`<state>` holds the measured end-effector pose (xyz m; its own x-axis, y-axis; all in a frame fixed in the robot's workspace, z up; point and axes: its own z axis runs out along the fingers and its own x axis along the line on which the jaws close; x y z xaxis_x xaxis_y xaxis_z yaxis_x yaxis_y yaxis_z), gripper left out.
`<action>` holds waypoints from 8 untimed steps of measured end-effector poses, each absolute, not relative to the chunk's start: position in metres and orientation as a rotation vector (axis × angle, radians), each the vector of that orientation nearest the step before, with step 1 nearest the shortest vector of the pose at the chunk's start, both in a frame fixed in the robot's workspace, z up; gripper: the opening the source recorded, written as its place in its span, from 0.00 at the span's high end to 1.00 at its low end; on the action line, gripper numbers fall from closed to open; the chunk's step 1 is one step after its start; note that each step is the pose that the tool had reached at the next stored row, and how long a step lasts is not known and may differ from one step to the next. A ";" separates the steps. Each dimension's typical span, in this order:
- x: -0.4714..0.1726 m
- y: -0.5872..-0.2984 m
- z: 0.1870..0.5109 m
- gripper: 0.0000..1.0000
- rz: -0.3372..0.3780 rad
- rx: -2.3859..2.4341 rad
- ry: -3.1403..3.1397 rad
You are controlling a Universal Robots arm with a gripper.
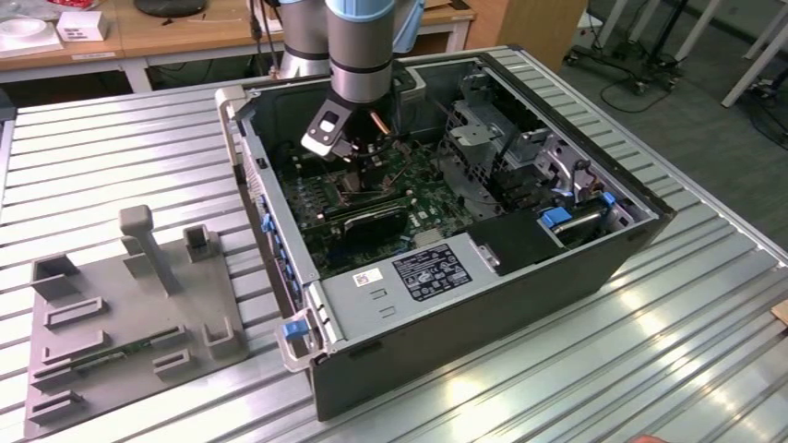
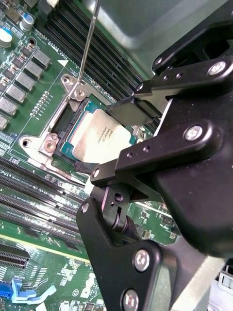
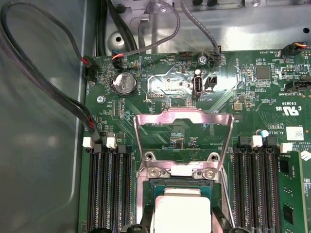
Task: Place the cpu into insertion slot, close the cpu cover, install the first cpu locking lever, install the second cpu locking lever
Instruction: 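Place the cpu into insertion slot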
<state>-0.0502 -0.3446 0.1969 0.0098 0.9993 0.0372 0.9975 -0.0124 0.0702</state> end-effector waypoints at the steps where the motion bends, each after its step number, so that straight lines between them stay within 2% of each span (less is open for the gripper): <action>1: -0.050 -0.344 0.197 0.46 0.120 2.216 2.191; 8: -0.050 -0.344 0.196 0.46 0.123 2.218 2.193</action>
<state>-0.0501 -0.3441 0.1956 0.0099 0.9991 0.0417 0.9975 -0.0128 0.0702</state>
